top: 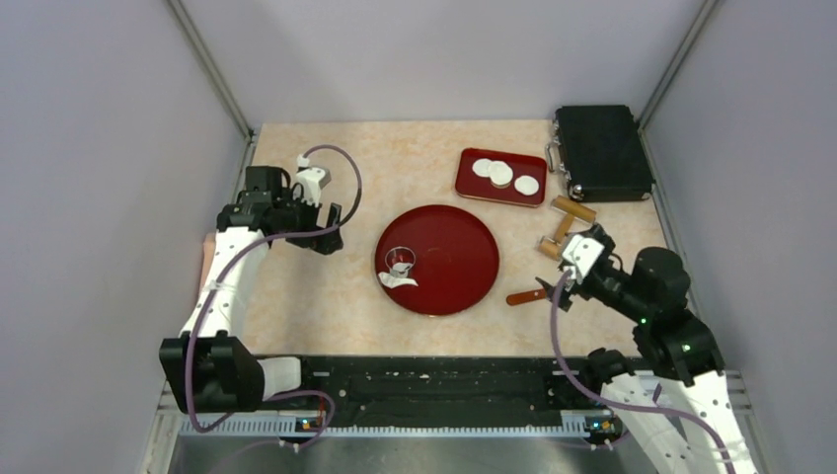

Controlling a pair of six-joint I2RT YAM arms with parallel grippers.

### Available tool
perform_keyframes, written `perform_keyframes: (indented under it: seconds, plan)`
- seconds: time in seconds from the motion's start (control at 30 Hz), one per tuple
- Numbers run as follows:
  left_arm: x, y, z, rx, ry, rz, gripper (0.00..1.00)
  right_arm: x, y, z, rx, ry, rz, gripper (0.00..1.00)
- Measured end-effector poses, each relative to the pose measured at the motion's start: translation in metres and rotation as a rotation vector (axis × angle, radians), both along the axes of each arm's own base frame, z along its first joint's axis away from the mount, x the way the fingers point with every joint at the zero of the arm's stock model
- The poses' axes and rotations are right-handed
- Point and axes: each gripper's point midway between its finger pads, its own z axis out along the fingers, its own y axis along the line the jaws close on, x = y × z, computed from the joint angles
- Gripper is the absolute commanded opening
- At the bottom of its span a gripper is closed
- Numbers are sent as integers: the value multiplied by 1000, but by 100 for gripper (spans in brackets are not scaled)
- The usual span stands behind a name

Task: Roll out the dumpling wrappers from the dough

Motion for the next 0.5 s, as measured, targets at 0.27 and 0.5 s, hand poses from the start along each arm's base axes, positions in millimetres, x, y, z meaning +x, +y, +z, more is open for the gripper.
perform_keyframes:
  seconds: [0.27,0.5]
  plan:
    - [-9,-1,47,-11,-176,17,99,-13,-1,86,370,-25,-151,99]
    - [-45,14,108,18,-518,146,99,-5,-49,119,474,-146,-436,99]
